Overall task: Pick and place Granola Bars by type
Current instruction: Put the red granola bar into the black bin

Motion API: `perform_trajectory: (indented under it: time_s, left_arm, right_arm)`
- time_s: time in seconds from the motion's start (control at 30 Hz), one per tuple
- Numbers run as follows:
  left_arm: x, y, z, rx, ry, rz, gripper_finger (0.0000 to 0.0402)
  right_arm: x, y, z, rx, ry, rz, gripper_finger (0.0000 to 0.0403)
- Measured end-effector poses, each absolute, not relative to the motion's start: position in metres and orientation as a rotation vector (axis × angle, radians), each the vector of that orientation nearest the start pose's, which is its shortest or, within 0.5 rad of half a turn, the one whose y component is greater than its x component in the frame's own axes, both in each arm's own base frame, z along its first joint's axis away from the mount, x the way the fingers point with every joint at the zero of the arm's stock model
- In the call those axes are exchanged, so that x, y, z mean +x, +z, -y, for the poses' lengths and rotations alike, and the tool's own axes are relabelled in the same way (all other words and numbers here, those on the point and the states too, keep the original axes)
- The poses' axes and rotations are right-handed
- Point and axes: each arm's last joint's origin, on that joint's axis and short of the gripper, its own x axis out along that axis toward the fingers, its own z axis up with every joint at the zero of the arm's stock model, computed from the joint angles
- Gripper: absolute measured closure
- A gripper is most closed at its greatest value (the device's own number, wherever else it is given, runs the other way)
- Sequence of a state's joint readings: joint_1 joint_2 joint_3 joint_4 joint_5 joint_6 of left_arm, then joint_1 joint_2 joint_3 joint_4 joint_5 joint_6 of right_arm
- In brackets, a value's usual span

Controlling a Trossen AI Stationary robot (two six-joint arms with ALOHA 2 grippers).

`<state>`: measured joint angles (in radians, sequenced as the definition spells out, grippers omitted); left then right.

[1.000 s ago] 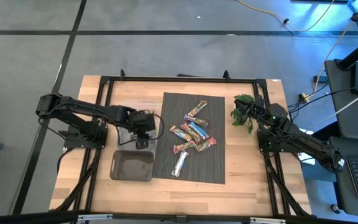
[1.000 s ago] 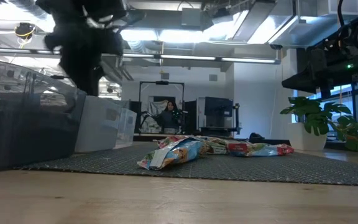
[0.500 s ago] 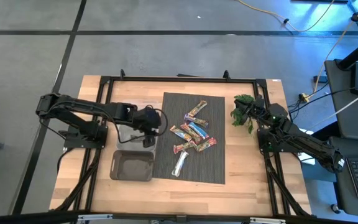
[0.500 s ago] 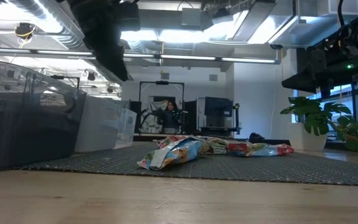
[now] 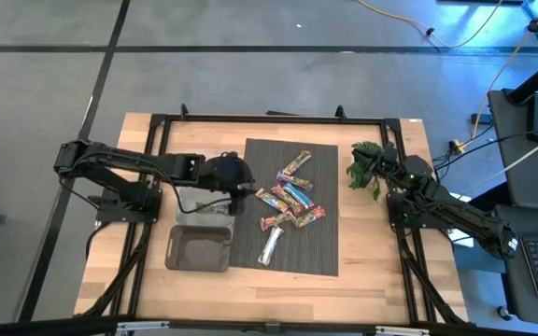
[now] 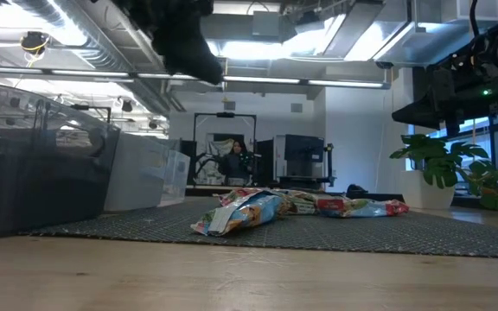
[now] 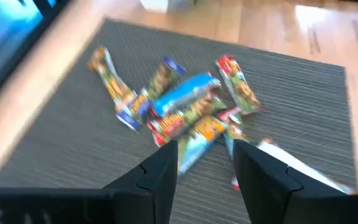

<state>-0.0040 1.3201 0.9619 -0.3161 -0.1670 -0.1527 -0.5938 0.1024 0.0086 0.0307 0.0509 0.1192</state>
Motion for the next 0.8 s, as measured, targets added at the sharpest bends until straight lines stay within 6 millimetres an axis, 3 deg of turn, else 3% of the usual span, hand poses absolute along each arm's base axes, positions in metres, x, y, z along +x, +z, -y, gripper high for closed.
perform_trajectory:
  time_s: [0.2,0.43,0.67,0.8]
  left_arm:
    - [0.2803,0.2697,-0.0041,0.073,0.168,-0.671,0.0258]
    - [0.2803,0.2697,-0.0041,0.101,0.158,-0.673,0.0258]
    - [0.2803,0.2699,-0.0050,0.255,0.133,-0.685,0.0258]
    - [0.2801,0.2719,-0.0133,0.244,0.148,-0.672,0.0258]
  right_arm:
    - [0.0849,0.1612,0.0590,0.132,-0.647,-0.023,0.0351]
    - [0.0849,0.1612,0.0590,0.112,-0.647,-0.030,0.0351]
    - [0.0849,0.1612,0.0590,0.082,-0.646,-0.040,0.0351]
    - [0.0849,0.1611,0.0591,0.084,-0.646,-0.040,0.0351]
